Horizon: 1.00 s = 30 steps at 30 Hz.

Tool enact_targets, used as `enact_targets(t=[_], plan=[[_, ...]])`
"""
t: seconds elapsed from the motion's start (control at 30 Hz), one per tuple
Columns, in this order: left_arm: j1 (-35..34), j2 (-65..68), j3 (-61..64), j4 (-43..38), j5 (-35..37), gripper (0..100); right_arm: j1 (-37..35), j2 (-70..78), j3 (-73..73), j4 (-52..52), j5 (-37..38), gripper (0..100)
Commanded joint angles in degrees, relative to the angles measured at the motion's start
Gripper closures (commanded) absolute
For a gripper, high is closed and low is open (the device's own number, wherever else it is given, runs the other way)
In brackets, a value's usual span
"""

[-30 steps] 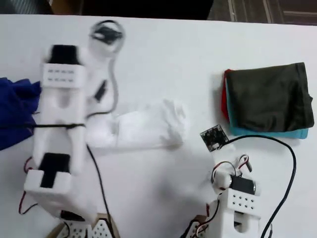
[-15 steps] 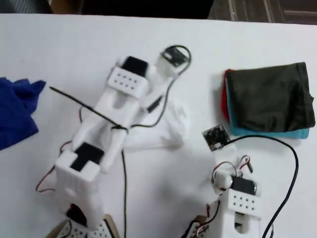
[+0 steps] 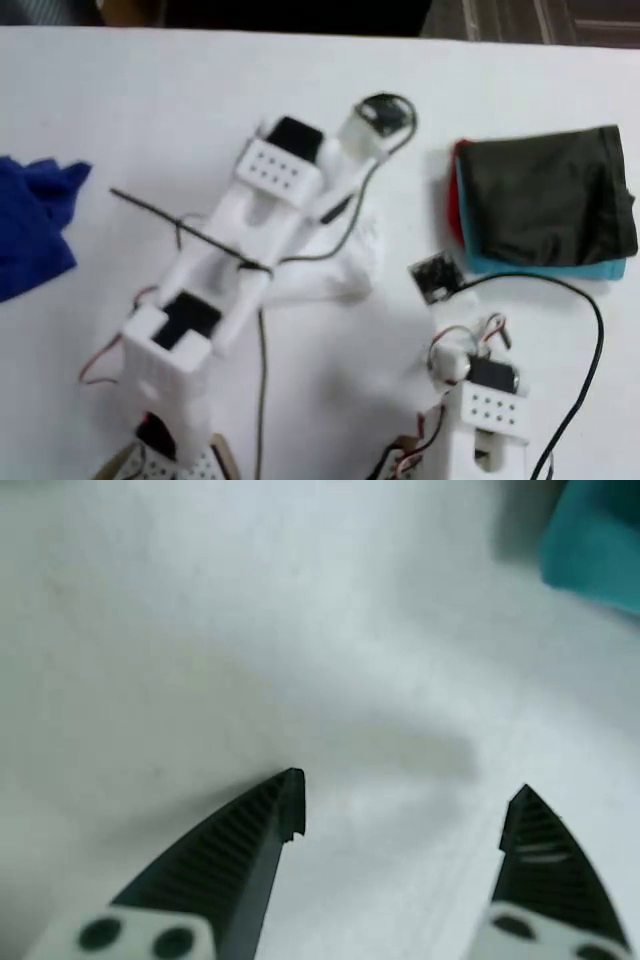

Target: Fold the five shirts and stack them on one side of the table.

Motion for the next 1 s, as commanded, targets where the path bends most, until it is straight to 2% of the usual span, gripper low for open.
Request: enact_targets(t=[0.0, 0.37, 0.5, 0.57, 0.63, 0.77, 0.87, 0.9, 0.97], plan=[[2.99, 0.0, -5.23, -0.88, 0.35, 97, 0.4, -1.36, -0.26, -0.84, -0.44, 68.0], [3.43, 5.98, -5.49, 0.0, -0.09, 96, 0.4, -1.36, -0.26, -0.84, -0.44, 68.0], [2.64, 5.45, -7.34, 2.37, -1.32, 80, 0.4, -1.36, -0.26, -0.84, -0.44, 68.0], [0.97, 5.45, -12.62, 6.24, -3.34, 72, 0.4, -1.36, -0.26, -0.84, -0.44, 68.0], [-2.2, 5.45, -20.09, 10.2, -3.34, 69, 0.4, -1.36, -0.26, -0.84, -0.62, 68.0], [-12.75, 5.27, -31.6, 13.01, -3.34, 71, 0.4, -1.36, -0.26, -0.84, -0.79, 68.0], [-21.89, 3.69, -32.4, 12.92, -3.34, 77, 0.22, -1.36, -0.62, -0.84, -0.79, 68.4], [-24.53, 3.34, -31.52, 12.92, -3.34, 82, 0.04, -1.36, -0.79, -1.19, -0.79, 71.0], [-29.36, 2.64, -28.44, 12.92, -3.34, 97, -0.04, -0.92, -2.9, -1.98, -2.29, 86.1]])
